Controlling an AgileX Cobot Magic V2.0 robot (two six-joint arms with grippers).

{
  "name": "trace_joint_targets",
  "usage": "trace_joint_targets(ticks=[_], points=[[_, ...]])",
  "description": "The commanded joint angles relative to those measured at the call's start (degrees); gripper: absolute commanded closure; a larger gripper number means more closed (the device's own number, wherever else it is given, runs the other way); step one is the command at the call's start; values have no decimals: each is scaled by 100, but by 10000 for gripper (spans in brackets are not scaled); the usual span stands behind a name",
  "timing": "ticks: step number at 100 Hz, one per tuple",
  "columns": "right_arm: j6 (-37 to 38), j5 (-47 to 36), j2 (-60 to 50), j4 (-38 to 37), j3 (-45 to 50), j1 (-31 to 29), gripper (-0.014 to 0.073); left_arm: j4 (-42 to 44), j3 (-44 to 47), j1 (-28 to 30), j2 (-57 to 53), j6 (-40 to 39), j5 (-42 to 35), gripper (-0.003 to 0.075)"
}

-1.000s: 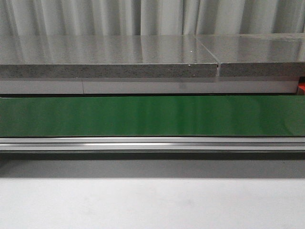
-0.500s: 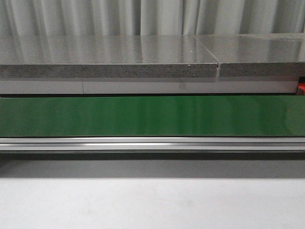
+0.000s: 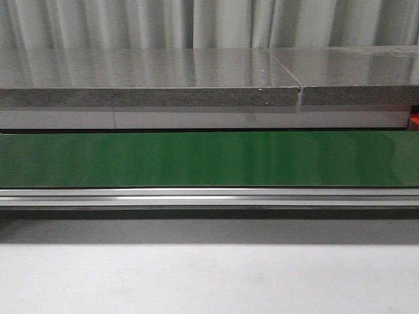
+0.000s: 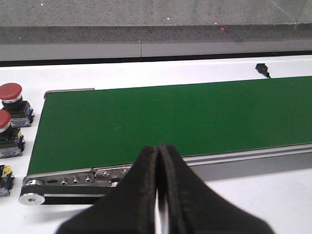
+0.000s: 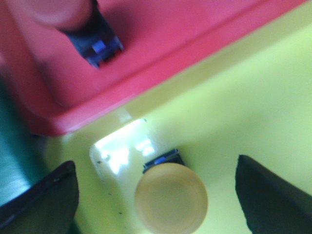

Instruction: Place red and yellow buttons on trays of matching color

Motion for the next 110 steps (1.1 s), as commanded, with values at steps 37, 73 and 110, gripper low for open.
trace_joint_targets(ticks=[37, 73, 110], points=[[-386, -289, -2405, 67, -125, 1807, -53, -125, -166, -38, 31, 4, -408, 739], [-818, -354, -3956, -18, 722, 3073, -53, -125, -166, -38, 31, 4, -408, 739], [-818, -141, -5147, -18, 1713, 3120, 254, -125, -166, -38, 31, 4, -408, 739]])
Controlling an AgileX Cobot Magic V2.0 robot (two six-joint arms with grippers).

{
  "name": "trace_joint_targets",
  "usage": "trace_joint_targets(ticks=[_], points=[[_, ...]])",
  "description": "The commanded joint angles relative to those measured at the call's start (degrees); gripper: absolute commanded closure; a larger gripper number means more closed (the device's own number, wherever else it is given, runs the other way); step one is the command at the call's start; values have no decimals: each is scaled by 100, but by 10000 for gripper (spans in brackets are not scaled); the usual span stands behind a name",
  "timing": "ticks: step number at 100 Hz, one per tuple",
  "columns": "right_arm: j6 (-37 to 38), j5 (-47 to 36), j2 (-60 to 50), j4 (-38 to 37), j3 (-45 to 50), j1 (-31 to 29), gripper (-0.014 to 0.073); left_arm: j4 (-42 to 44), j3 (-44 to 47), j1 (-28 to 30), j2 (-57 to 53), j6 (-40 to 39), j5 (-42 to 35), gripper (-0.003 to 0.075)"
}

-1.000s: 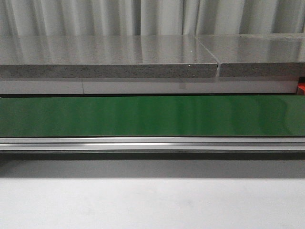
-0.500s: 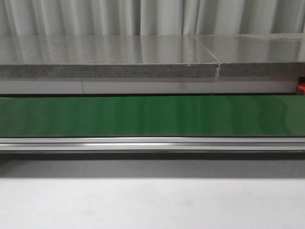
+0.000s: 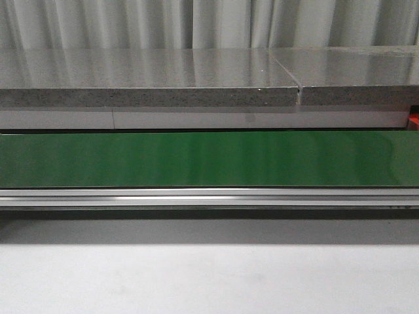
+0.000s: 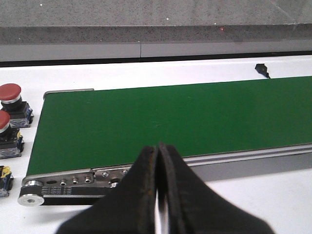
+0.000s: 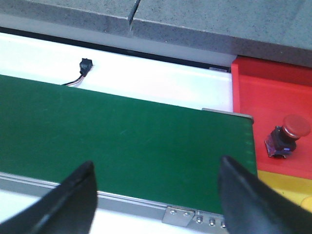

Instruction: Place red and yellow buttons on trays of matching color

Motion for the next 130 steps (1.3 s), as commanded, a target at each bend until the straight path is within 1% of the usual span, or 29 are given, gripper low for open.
trace_joint_targets(ticks=[1, 3, 8, 10, 13, 17, 19, 23, 65, 76, 130], points=[[-71, -343, -181, -8, -38, 9, 287, -125, -166, -38, 31, 4, -408, 739], [-71, -343, -202, -8, -21, 9, 321, -125, -166, -38, 31, 4, -408, 739], [-71, -321, -245, -8, -9, 9, 453, -125, -166, -38, 31, 4, -408, 739], [-71, -315, -246, -8, -9, 9, 485, -125, -166, -38, 31, 4, -408, 739], [-71, -314, -246, -8, -9, 9, 561, -125, -166, -38, 31, 4, -408, 739], [-71, -314, -246, -8, -9, 9, 643, -125, -166, -38, 31, 4, -408, 739], [-71, -314, -246, -8, -9, 9, 668, -125, -166, -38, 31, 4, -408, 739], [-71, -319, -246, -8, -9, 9, 657, -125, -166, -38, 31, 4, -408, 739], [-71, -319, -246, -8, -9, 9, 662, -135, -166, -38, 31, 4, -412, 739], [-71, -319, -246, -8, -9, 9, 662, -135, -166, -38, 31, 4, -587, 739], [-71, -319, -246, -8, -9, 9, 662, -135, -166, -38, 54, 4, -573, 738]])
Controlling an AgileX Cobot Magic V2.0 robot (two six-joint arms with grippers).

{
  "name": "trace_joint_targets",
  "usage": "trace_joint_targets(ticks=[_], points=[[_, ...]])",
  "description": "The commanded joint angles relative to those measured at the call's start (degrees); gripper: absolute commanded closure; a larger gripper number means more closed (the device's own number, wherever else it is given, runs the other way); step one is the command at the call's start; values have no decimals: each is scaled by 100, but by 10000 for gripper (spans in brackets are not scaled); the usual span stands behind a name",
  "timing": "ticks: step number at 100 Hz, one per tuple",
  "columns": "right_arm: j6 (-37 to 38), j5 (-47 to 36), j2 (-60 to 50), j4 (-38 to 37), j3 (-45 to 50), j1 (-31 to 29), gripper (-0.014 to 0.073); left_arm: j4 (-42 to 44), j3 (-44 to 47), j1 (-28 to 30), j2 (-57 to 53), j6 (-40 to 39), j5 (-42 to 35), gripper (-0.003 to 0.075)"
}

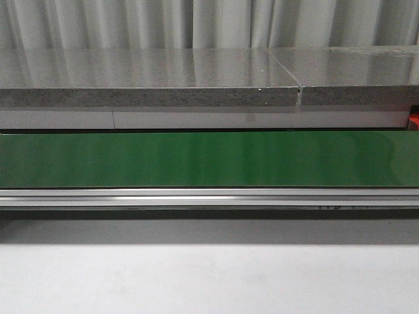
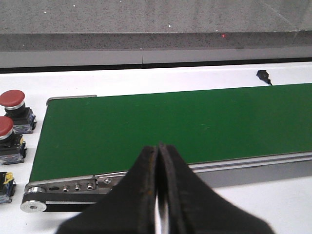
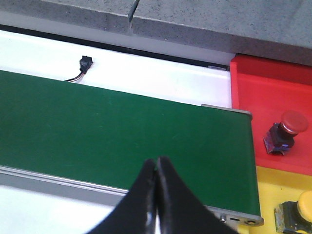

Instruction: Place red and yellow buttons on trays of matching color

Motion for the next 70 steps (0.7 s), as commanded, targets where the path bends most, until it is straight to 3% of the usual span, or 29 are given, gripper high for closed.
trace_joint_targets(ticks=[1, 9, 16, 28, 40, 47, 70], points=[[-45, -350, -26, 4, -151, 9, 662, -135, -166, -38, 54, 4, -441, 738], [-45, -350, -26, 4, -151, 9, 662, -135, -166, -38, 54, 4, -441, 719], [-45, -350, -26, 4, -151, 9, 662, -135, -166, -38, 54, 4, -441, 648], [-45, -350, -26, 4, -151, 9, 662, -135, -166, -38, 54, 4, -441, 422], [-45, -350, -26, 4, -151, 9, 662, -135, -166, -38, 54, 4, -441, 128], [-45, -350, -26, 4, -151, 9, 662, -135, -166, -38, 54, 4, -466, 25], [-45, -350, -26, 4, -151, 9, 662, -100, -299, 18, 117, -364, -510, 64]])
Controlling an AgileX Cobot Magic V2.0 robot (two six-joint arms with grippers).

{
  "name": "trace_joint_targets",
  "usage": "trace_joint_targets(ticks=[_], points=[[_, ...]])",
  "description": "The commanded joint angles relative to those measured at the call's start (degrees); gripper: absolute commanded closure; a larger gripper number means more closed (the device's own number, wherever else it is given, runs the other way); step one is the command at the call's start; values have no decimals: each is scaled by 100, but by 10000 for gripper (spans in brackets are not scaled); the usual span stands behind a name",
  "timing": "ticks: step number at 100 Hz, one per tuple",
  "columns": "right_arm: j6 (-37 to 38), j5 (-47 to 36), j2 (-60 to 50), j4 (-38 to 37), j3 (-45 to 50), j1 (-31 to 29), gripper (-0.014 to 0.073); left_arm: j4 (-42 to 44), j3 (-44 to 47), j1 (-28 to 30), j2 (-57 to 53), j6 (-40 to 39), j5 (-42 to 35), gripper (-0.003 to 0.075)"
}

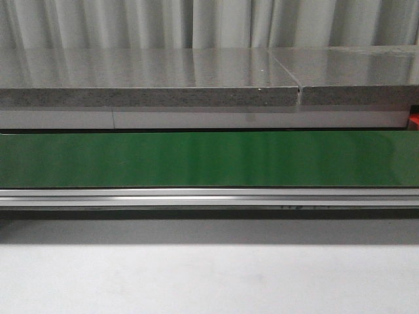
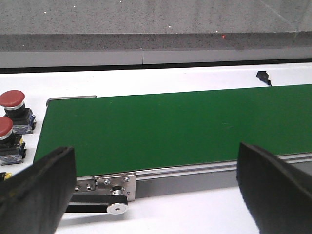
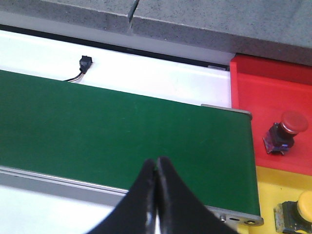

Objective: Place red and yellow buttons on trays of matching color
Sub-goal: 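Move the left gripper over another red push button in the cluster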

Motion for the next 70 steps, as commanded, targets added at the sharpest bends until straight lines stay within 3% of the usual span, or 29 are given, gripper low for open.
trace_joint_targets(ticks=[1, 16, 29, 70], points=[[-45, -350, -26, 4, -151, 9, 662, -99, -300, 35, 129, -314, -487, 64], [-45, -350, -26, 4, -151, 9, 662, 600, -741, 342, 673, -1309, -485, 64], [-45, -350, -26, 4, -151, 9, 662, 1009, -1253, 810, 1480, -1646, -444, 64], [-45, -344, -26, 4, -151, 9, 662, 365, -2359, 2463, 4048, -1673, -292, 65]])
